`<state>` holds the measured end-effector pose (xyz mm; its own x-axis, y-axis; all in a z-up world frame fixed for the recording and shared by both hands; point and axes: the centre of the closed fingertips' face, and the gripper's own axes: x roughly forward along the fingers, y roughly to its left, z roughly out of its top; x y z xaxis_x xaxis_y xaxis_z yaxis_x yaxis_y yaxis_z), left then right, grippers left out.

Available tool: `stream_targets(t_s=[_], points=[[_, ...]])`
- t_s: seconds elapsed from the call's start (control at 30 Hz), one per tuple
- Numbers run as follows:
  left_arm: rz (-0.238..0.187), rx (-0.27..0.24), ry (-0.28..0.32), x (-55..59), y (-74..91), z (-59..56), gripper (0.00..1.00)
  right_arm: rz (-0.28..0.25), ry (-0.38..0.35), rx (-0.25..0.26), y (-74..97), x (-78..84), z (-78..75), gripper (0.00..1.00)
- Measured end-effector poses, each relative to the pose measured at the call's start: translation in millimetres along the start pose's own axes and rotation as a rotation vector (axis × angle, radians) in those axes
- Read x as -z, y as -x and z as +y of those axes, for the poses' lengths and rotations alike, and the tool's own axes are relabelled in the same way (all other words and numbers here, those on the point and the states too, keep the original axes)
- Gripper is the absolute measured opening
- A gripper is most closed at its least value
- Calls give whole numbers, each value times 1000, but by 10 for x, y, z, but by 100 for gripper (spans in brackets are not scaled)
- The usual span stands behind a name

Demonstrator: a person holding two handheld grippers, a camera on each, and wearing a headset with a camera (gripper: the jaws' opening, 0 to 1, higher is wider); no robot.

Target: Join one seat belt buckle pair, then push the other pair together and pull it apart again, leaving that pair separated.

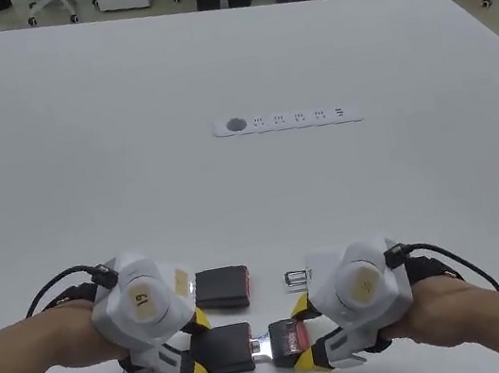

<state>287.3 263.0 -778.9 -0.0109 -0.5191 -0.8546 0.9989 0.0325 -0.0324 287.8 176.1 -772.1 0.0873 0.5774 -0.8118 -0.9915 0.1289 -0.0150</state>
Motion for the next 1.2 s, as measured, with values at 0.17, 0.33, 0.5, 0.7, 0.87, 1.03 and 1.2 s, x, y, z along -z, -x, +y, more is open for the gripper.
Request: stream_targets(t_s=[0.17, 0.33, 0.5, 0.7, 0.87, 1.03, 1.2], points=[[2, 2, -3, 21, 4, 22, 32, 0, 10, -7, -26, -4, -8, 28], [2, 2, -4, -13, -4, -18, 32, 6, 7, -8, -31, -5, -5, 28], [4, 0, 2, -4, 4, -2, 32, 11, -17, 0, -22, -18, 16, 28], [15, 3, -5, -27, 10, -22, 32, -3, -37, 4, -51, -61, 30, 28], [15, 2, -2, 15, -9, 4, 32, 3, -33, 2, -59, -85, 30, 28], [23, 1, -1, -29, 4, -24, 32, 5, -44, 10, -79, -104, 21, 27], [20, -2, 6, -44, -44, -17, 31, 2, -46, 12, -143, -145, 47, 27]])
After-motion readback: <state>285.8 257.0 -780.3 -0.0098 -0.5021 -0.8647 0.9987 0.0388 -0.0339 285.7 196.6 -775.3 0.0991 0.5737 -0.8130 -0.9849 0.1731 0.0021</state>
